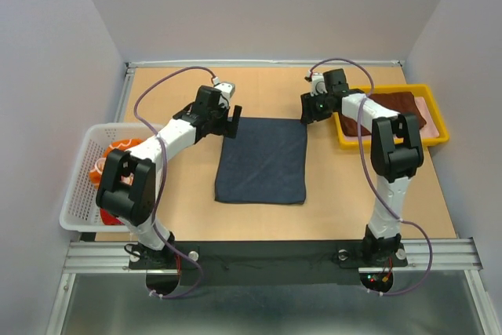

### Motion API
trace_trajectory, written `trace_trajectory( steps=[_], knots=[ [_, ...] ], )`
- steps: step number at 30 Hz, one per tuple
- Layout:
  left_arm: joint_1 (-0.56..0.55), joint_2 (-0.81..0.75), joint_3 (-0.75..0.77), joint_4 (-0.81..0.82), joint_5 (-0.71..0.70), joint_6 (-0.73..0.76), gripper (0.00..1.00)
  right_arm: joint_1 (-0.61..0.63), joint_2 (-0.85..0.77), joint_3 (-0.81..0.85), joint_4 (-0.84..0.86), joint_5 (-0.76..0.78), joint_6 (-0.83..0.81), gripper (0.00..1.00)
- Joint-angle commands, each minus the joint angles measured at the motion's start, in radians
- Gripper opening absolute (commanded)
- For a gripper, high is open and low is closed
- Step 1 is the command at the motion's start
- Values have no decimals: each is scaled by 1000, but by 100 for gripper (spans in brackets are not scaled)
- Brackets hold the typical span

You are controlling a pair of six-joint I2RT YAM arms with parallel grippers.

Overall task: Fold and stack the towels
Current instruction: Fold the towel

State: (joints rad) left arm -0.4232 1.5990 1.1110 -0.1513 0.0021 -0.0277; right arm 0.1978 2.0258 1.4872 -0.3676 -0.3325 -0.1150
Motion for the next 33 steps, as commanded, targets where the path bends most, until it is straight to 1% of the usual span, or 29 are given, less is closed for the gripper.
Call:
trace_trajectory(
  steps=[1, 6, 11, 15, 22, 25, 28, 33],
  knots=[
    [41, 39, 104, 47, 171, 147, 99, 5, 30, 53, -27, -59, -41, 54],
    [83, 130, 153, 64, 257, 210, 99, 0, 74, 68, -28, -63, -51, 53],
    [93, 203, 211, 70, 269, 281, 99, -9, 96, 62, -30, -97, -66, 49],
    [101, 271, 245, 78, 295, 337, 99, -15, 106, 48, -33, -132, -80, 41],
    [123, 369, 345, 59, 344, 419, 99, -20, 139, 44, -44, -158, -97, 33],
    [139, 414, 392, 41, 395, 437, 99, -29, 159, 45, -45, -163, -98, 32],
    [153, 469, 447, -11, 441, 448, 98, -35, 174, 47, -47, -166, -100, 32],
    [164, 538, 503, -86, 521, 474, 90, -37, 188, 45, -51, -157, -112, 33]
  ],
)
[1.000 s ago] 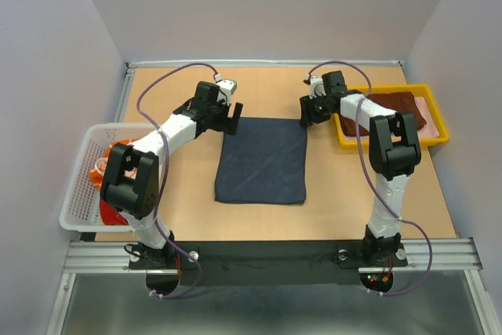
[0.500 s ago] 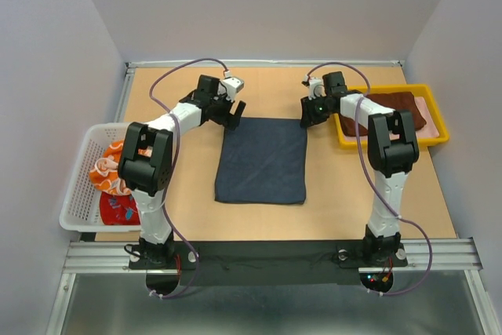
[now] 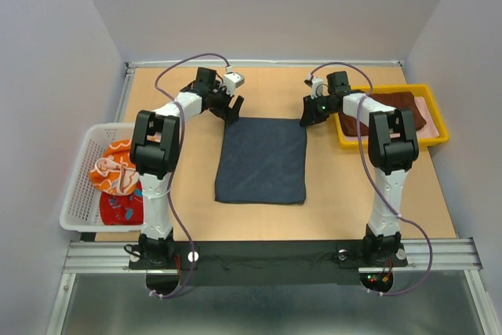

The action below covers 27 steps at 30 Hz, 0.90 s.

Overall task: Fold and stack the towels
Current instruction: Fold the towel

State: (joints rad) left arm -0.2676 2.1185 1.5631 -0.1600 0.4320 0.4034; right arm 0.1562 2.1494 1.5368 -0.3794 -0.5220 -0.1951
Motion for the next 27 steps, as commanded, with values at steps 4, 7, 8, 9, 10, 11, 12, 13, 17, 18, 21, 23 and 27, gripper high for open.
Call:
trace_trajectory(
  steps=[4, 7, 8, 9, 10, 11, 12, 13, 17, 18, 21, 23, 27],
  knots=[
    [18, 50, 75, -116, 108, 58, 86, 3, 75, 0, -42, 34, -35, 33],
    [21, 77, 100, -144, 122, 58, 79, 3, 78, 2, -44, 33, -38, 34],
    [24, 83, 104, -160, 126, 58, 77, 0, 78, 2, -44, 34, -37, 34],
    [24, 90, 110, -170, 137, 60, 74, 2, 78, 2, -46, 36, -40, 36],
    [25, 95, 115, -177, 140, 60, 73, 0, 78, 2, -44, 34, -41, 36],
    [27, 98, 118, -187, 143, 61, 73, 0, 81, 2, -46, 34, -41, 36],
    [25, 104, 118, -193, 154, 63, 70, -1, 81, 3, -46, 33, -41, 36],
    [25, 107, 120, -205, 160, 67, 68, -1, 84, 6, -46, 31, -41, 36],
    [28, 120, 123, -240, 177, 78, 60, -3, 89, 13, -49, 22, -44, 37],
    [28, 126, 124, -246, 175, 81, 57, -3, 92, 14, -49, 22, -44, 37],
    [34, 135, 124, -254, 168, 77, 49, -3, 99, 19, -52, 19, -47, 36],
    [36, 138, 124, -251, 154, 71, 43, -4, 107, 22, -56, 19, -47, 35],
    [38, 141, 121, -257, 142, 77, 33, -4, 119, 22, -61, 22, -56, 33]
  ],
)
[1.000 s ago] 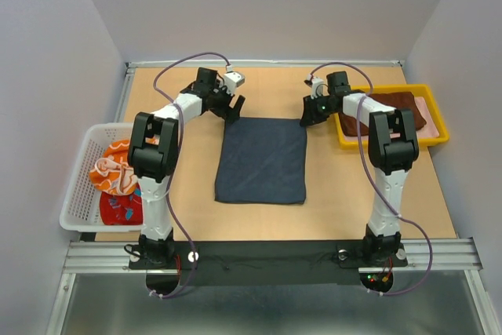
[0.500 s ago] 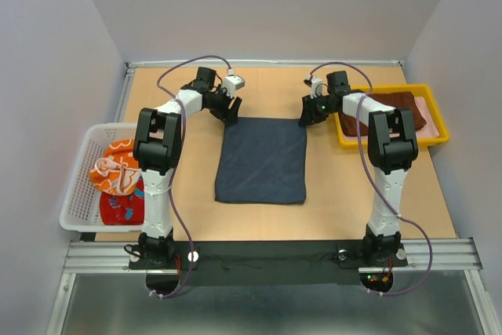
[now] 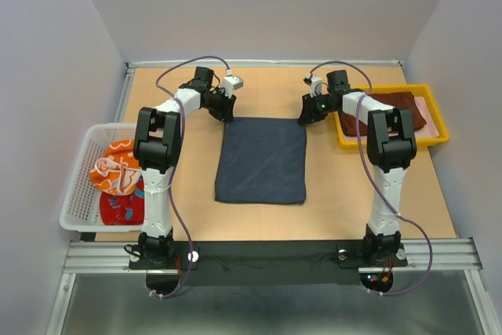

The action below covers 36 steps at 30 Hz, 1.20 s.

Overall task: Fold and stack the towels
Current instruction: Fold the towel

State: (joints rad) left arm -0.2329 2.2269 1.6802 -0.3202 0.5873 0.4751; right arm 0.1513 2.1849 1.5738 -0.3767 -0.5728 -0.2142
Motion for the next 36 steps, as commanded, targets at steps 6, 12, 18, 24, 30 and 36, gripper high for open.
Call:
trace_trajectory(
  steps=[6, 12, 18, 24, 30, 36],
  knots=[
    [9, 34, -1, -97, 0, 14, 18, -2, 102, 11, -71, 77, -42, 22],
    [15, 36, 6, -94, 9, 13, 0, -9, 116, 66, -79, 112, -57, 1],
    [18, -236, -66, 91, -91, -105, 0, -9, -78, 144, -85, 166, -65, 1],
    [12, -541, -215, 315, -168, -191, 0, -7, -255, 184, -82, 197, -48, 0],
    [-31, -849, -387, 469, -231, -213, 0, -6, -488, 125, -80, 182, -45, 0],
    [-135, -1111, -536, 474, -369, -220, 0, -4, -727, -21, -80, 100, -30, 0]
  ],
)
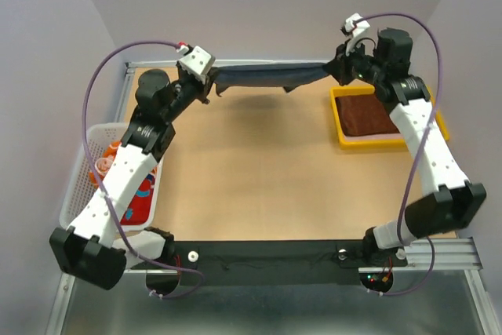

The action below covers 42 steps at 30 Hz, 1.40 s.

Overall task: Fold and stack the towels
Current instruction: Fold the towel

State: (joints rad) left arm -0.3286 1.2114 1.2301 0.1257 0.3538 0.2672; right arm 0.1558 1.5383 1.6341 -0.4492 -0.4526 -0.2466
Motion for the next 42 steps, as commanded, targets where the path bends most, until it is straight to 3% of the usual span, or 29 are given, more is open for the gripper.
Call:
trace_trajectory(
  steps=[1, 5, 9, 13, 20, 24, 32, 37, 42],
  knots=[
    [-82, -130, -128, 28, -159, -13, 0, -9, -152, -127, -8, -35, 6, 0],
    [-179, -341, -224, 25, -258, -42, 0, -7, -331, -248, -8, -125, 21, 0],
    [-228, -469, -277, 5, -266, -95, 0, -9, -483, -325, -9, -172, 47, 1],
    [-233, -474, -256, -46, -237, -132, 0, -7, -524, -324, -9, -173, 64, 0],
    [-228, -259, -279, -40, -373, -223, 0, -7, -354, -339, -5, -133, 43, 1],
    [-195, -17, -307, 31, -401, -261, 0, -7, -189, -364, 32, -80, 20, 1],
    [-58, 422, -121, 87, -372, -214, 0, -9, 198, -271, 208, -18, -10, 1],
    [-43, 488, -46, 94, -339, -143, 0, -9, 286, -212, 227, 8, -45, 1],
    [-46, 442, -81, 94, -270, -146, 0, -9, 272, -236, 233, 14, -62, 0]
  ],
)
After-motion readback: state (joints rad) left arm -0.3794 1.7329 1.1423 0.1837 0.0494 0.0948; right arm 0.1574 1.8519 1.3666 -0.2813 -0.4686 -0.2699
